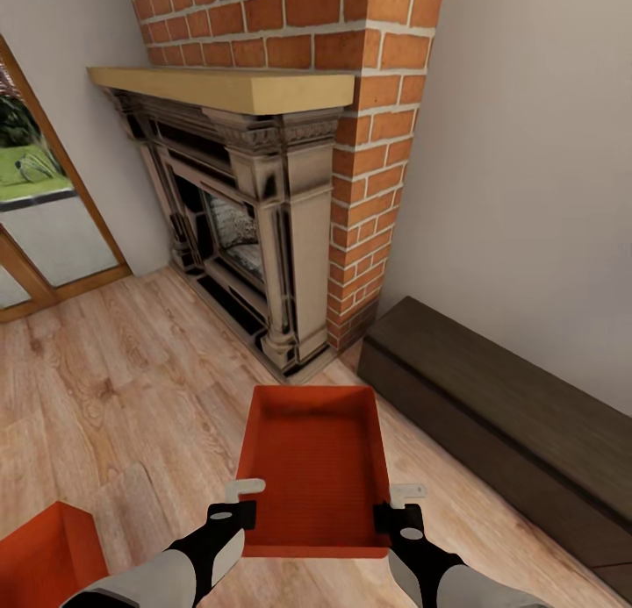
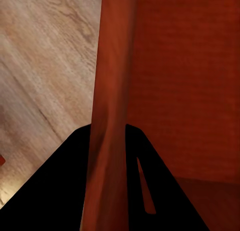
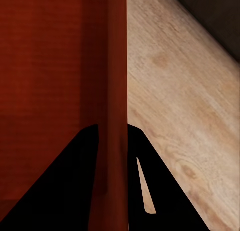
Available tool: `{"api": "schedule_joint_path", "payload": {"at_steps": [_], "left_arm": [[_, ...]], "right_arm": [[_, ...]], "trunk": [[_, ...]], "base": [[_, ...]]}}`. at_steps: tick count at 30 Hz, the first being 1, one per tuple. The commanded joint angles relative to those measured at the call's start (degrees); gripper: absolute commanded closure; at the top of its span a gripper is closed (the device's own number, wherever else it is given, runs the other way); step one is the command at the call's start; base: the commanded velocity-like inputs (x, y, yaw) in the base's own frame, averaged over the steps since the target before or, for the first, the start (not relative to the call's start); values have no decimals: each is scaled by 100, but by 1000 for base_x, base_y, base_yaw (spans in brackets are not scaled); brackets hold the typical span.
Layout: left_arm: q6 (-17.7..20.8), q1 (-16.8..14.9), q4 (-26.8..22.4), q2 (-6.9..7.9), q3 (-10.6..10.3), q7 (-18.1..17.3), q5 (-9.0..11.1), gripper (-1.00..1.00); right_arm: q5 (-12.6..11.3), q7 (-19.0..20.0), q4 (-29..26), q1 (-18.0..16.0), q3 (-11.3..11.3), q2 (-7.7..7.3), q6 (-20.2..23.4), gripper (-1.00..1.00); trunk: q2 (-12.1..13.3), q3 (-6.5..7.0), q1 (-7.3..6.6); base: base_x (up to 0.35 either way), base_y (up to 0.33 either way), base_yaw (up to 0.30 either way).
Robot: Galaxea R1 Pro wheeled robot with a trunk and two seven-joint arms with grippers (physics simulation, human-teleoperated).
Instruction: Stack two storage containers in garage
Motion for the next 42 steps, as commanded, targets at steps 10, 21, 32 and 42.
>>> {"api": "schedule_joint_path", "payload": {"at_steps": [10,21,32,42], "left_arm": [[-10,-4,-32,-4,44,43,-43,100],[-10,-4,-32,-4,44,43,-43,100],[-10,-4,-32,2,45,43,-43,100],[-10,-4,-30,4,45,43,-35,100]], "right_arm": [[-118,-9,31,-3,-71,6,-23,100],[-125,-13,32,-2,-71,1,-40,100],[-126,-11,39,-1,-71,1,-38,100],[-126,-10,40,-1,-71,1,-41,100]], "trunk": [[-3,90,0],[-3,194,0],[-3,298,0],[-3,392,0]], "base": [[0,0,0],[0,0,0],[0,0,0],[0,0,0]]}}
